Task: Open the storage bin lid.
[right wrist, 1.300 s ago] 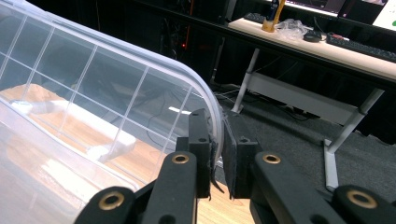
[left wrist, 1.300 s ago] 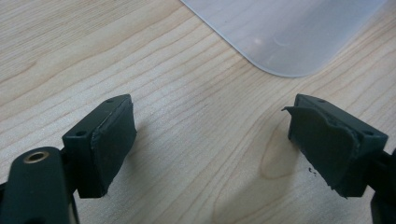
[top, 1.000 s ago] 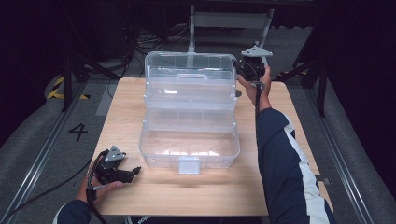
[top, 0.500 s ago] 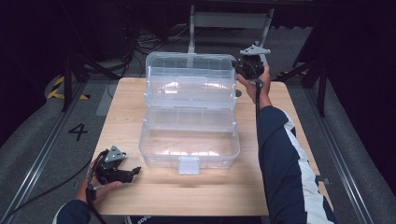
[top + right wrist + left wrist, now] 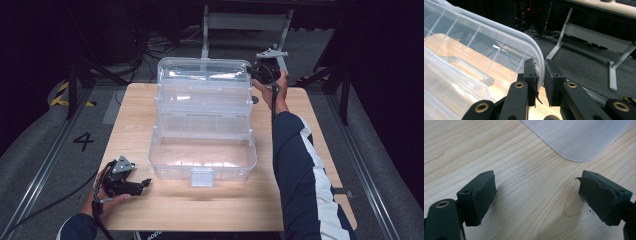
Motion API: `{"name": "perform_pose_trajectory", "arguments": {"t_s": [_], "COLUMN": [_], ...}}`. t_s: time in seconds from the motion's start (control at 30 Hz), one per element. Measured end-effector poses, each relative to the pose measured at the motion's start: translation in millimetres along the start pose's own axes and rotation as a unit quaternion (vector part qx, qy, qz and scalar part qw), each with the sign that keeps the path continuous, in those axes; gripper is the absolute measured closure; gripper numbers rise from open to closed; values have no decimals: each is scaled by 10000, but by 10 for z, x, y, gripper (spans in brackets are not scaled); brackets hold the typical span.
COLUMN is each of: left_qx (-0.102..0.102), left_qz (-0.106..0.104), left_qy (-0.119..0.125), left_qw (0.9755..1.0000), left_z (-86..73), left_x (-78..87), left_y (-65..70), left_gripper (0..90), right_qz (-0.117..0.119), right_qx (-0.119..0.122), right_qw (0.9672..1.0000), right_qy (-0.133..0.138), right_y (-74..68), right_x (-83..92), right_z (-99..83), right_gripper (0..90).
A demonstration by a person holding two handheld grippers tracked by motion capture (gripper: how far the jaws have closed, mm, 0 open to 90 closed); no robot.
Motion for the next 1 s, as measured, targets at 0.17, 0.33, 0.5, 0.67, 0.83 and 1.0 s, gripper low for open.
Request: {"name": "perform_pose_trajectory", "arguments": {"t_s": [0.17, 0.33, 0.5, 0.67, 0.83, 1.0], "left_qx": [-84, -18, -31, -34, -54, -18], "left_qz": [54, -20, -25, -40, -2, -7], "left_qy": [2, 15, -4, 0, -3, -8], "left_qw": [10000, 10000, 10000, 10000, 10000, 10000], "left_z": [4, -1, 0, -1, 1, 2], "left_x": [7, -1, 2, 1, 3, 0], "left_y": [-16, -4, -7, -7, -12, -7], "left_gripper": [149, 149, 149, 149, 148, 146], "right_qz": [-7, -8, 44, 30, 37, 98], "right_qx": [70, 73, -30, -58, 53, -16], "right_qw": [9999, 9998, 9997, 9992, 9977, 9976], "right_qy": [-136, -189, -247, -394, -674, -688], "right_y": [6, 6, 9, -1, -13, 51], "right_x": [-90, -147, -205, -269, -329, -302], "right_z": [-57, -100, -152, -223, -301, -340], "right_gripper": [802, 797, 787, 779, 816, 839]}}
Point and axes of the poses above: each handheld gripper's, and its own axes: x roughly backward along the jaws, z roughly out of its top, y roughly to its right, the point moved 4 cm from there along -x, roughly forward along the jaws, and after that the axes turned 15 degrees about -z, right-handed, at the moved point
